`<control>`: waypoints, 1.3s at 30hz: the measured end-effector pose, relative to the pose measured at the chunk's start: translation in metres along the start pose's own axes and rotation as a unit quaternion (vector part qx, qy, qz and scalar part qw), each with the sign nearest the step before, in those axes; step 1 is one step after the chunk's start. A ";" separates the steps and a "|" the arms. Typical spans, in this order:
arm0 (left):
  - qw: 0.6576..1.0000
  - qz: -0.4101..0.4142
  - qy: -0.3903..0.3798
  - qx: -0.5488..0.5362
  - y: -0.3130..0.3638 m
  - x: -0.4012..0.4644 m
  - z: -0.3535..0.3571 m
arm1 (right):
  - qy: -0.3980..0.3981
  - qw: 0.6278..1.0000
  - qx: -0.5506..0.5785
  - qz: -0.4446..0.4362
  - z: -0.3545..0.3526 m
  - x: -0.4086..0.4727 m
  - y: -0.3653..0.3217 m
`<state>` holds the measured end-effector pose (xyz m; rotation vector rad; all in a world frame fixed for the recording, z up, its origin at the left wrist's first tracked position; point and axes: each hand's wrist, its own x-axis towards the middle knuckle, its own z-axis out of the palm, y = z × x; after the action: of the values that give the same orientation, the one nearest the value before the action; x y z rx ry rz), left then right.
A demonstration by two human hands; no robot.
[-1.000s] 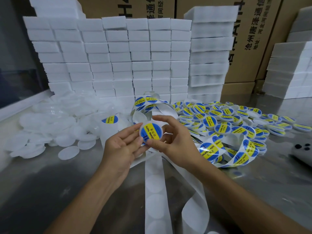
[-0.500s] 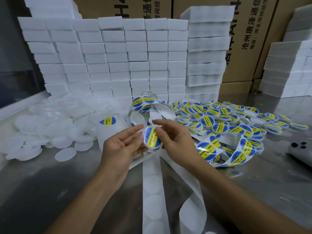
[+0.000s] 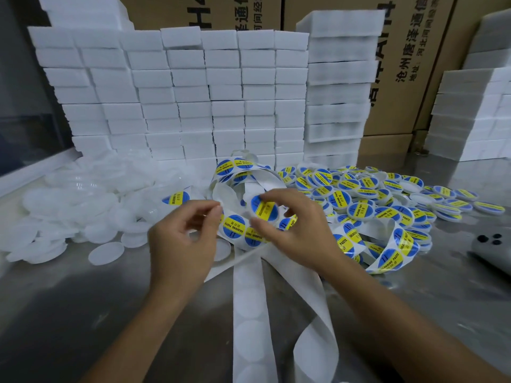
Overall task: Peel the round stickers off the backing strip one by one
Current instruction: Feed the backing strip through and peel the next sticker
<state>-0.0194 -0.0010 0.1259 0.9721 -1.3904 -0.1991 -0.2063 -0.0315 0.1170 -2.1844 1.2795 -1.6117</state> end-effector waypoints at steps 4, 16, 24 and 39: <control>0.969 0.055 0.113 0.211 -0.015 0.009 -0.013 | 0.020 0.990 -0.091 0.110 -0.021 0.018 0.037; 0.920 -0.379 0.082 -0.052 -0.040 0.018 -0.014 | 0.028 0.936 -0.270 0.222 -0.056 0.083 0.127; 0.921 -0.368 0.054 -0.114 -0.045 0.016 -0.012 | -0.063 0.912 -0.282 0.292 -0.053 0.086 0.135; 0.897 -0.367 -0.092 -0.228 -0.022 0.002 0.004 | -0.057 0.998 0.019 0.031 0.000 0.024 -0.008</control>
<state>-0.0129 -0.0177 0.1121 1.0487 -1.0059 -1.1578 -0.2005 -0.0429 0.1389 -2.1577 1.2619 -1.4549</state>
